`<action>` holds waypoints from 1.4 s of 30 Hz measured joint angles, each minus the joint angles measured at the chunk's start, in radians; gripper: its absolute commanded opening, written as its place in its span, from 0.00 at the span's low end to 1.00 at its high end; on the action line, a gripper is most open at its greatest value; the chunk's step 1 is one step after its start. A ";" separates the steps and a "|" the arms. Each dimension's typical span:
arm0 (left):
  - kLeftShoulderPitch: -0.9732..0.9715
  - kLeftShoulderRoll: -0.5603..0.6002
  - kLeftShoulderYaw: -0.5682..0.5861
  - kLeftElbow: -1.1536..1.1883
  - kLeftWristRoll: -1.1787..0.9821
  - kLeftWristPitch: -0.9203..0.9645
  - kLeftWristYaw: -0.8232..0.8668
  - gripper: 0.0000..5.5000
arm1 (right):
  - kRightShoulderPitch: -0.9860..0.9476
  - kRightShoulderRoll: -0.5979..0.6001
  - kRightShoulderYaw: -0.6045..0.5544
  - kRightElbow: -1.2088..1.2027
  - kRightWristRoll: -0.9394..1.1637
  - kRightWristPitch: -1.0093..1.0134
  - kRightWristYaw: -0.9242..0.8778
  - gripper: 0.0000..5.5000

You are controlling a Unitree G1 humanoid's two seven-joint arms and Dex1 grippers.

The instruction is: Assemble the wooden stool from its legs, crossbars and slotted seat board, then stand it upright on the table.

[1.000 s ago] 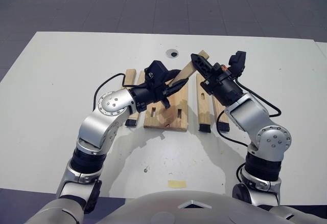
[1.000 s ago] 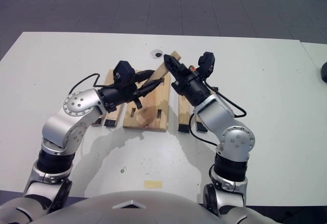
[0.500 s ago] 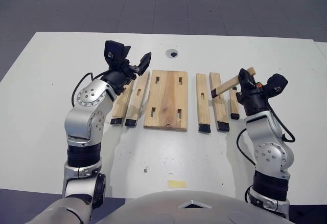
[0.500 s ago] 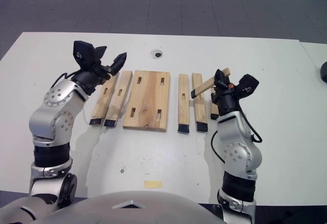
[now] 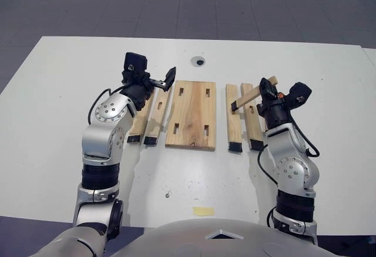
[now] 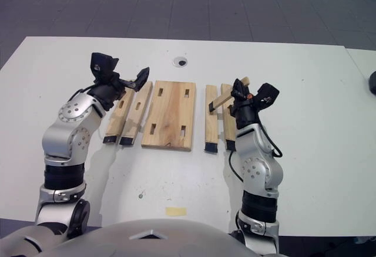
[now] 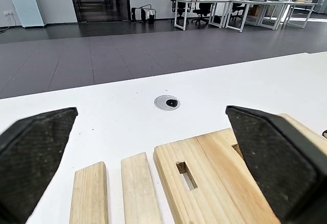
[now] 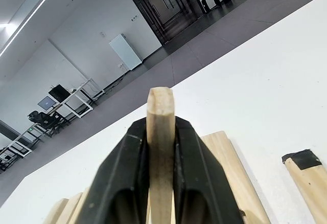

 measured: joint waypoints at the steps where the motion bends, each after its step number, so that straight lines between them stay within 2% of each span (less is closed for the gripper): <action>1: 0.000 0.000 -0.003 0.002 0.005 -0.005 0.000 0.98 | 0.007 0.004 0.004 0.001 -0.013 0.001 -0.002 0.07; 13: 0.012 0.000 -0.018 0.020 0.026 -0.021 -0.017 0.98 | 0.013 0.008 0.023 -0.002 -0.140 -0.025 0.021 0.07; 23: 0.020 -0.001 -0.028 0.020 0.042 -0.025 -0.018 0.98 | 0.003 -0.050 0.078 0.025 -0.261 -0.043 0.107 0.07; 34: 0.026 0.006 -0.048 0.020 0.084 -0.048 -0.019 0.98 | 0.001 -0.037 0.095 0.007 -0.350 -0.011 0.050 0.07; 42: 0.026 0.005 -0.047 0.020 0.085 -0.055 -0.019 0.98 | 0.056 -0.086 0.147 0.072 -0.462 -0.183 0.159 0.07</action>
